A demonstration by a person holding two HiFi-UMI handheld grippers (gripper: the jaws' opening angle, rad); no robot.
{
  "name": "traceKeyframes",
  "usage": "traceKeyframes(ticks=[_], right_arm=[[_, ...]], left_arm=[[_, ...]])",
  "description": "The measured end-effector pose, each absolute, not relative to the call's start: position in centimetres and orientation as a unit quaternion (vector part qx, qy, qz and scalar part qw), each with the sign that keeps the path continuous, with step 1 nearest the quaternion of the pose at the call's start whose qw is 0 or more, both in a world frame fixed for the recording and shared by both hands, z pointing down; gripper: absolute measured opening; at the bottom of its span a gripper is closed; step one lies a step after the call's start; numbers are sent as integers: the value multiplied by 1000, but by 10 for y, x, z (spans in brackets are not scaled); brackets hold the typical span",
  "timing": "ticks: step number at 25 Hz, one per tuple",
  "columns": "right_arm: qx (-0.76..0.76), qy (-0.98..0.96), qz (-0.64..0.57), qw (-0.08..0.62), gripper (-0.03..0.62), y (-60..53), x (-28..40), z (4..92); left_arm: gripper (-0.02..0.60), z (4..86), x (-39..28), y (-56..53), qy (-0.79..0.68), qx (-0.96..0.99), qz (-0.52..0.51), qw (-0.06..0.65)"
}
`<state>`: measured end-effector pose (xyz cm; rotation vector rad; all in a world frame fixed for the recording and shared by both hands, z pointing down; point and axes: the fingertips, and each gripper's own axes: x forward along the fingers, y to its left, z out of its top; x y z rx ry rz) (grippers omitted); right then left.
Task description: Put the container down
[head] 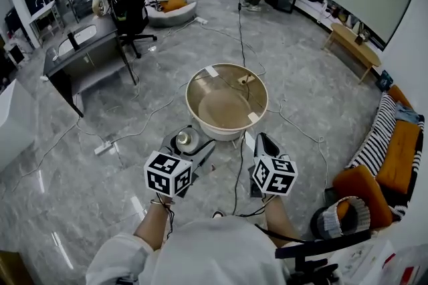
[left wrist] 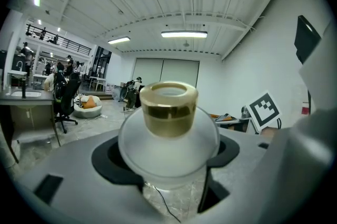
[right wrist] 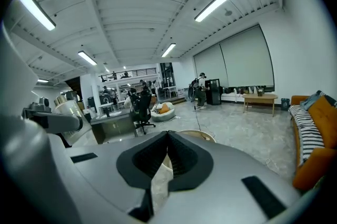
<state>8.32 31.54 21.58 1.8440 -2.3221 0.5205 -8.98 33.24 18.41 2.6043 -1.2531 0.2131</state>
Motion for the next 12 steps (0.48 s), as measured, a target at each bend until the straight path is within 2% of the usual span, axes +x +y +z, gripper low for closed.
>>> traceKeyframes(ticks=[12], right_arm=[[606,-772,181,65,23,241,126,222]], left_arm=[[337,185,-55,258,-441,886,71,124]])
